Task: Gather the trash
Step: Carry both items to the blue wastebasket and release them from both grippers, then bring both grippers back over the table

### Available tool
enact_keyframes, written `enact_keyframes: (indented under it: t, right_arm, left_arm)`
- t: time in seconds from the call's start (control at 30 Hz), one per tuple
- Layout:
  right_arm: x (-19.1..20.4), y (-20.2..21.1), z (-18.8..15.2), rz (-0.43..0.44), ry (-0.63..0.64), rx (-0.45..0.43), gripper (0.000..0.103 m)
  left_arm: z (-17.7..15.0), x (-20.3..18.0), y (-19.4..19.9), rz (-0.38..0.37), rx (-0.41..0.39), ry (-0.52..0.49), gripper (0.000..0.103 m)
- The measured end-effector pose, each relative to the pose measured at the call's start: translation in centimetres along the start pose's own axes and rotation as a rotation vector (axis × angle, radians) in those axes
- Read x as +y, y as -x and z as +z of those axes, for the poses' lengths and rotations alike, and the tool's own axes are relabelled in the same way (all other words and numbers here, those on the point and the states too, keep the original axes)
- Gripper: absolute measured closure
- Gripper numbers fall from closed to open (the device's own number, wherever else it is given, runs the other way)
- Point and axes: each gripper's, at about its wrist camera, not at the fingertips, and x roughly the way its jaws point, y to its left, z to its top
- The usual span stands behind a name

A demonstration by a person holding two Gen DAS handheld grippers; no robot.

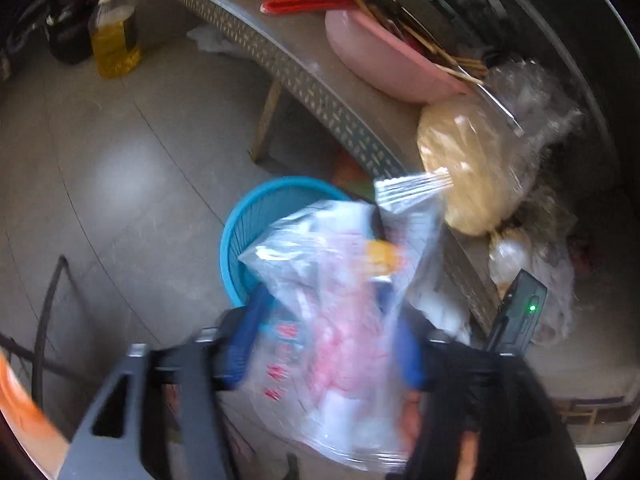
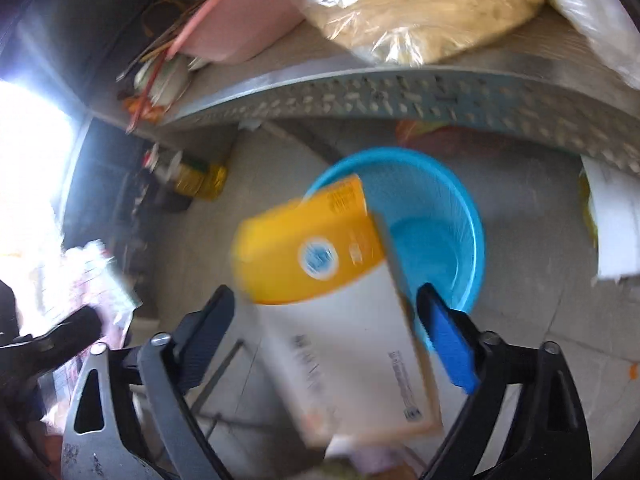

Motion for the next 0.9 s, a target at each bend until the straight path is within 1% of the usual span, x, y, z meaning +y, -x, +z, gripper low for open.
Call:
enact_keyframes:
  t: [0.07, 0.13, 0.17, 0.2, 0.33, 0.47, 0.6, 0.63, 0.73, 0.8, 0.9]
  right_arm:
    - [0.0, -0.8, 0.1, -0.044, 0.020, -0.034, 0.010]
    - [-0.4, -1.6, -0.4, -0.080, 0.028, -0.036, 0.010]
    - [-0.8, -1.7, -0.6, -0.082, 0.023, -0.036, 0.010]
    - [-1.1, -1.4, -1.1, -0.078, 0.022, -0.038, 0.010]
    - [-2.1, 0.5, -2.6, -0.097, 0.056, -0.069, 0.010]
    - [-2.6, 3.1, -4.4, -0.125, 0.107, -0.093, 0.010]
    - [-1.2, 5.6, -5.8, -0.150, 0.192, -0.113, 0.010]
    - [-0.3, 5.9, -5.8, -0.152, 0.217, -0.122, 0.010]
    - [2.1, 9.0, -7.0, -0.136, 0.323, -0.164, 0.010]
    - [4.1, 11.3, -7.9, -0.123, 0.398, -0.213, 0.010]
    - [7.2, 14.6, -9.0, -0.083, 0.502, -0.268, 0.008]
  left_arm:
    - [0.0, 0.0, 0.2, 0.000, -0.038, 0.005, 0.030]
    - [0.1, 0.3, 0.5, -0.021, -0.049, 0.010, 0.029]
    - [0.0, 0.5, 0.9, -0.033, -0.056, 0.010, 0.029]
    - [-0.2, 0.7, 1.4, -0.045, -0.067, 0.004, 0.029]
    - [-0.9, 0.9, 3.5, -0.027, -0.115, -0.017, 0.029]
    - [-2.8, 1.6, 7.0, -0.031, -0.163, -0.016, 0.029]
    - [-6.2, 1.8, 11.5, -0.029, -0.239, -0.042, 0.029]
    - [-7.3, 1.8, 12.7, -0.032, -0.261, -0.052, 0.029]
    - [-10.9, 2.2, 16.7, -0.051, -0.342, -0.060, 0.029]
    - [-13.5, 2.4, 19.2, -0.031, -0.391, -0.083, 0.028]
    - [-17.4, 3.1, 22.7, 0.038, -0.474, -0.090, 0.026]
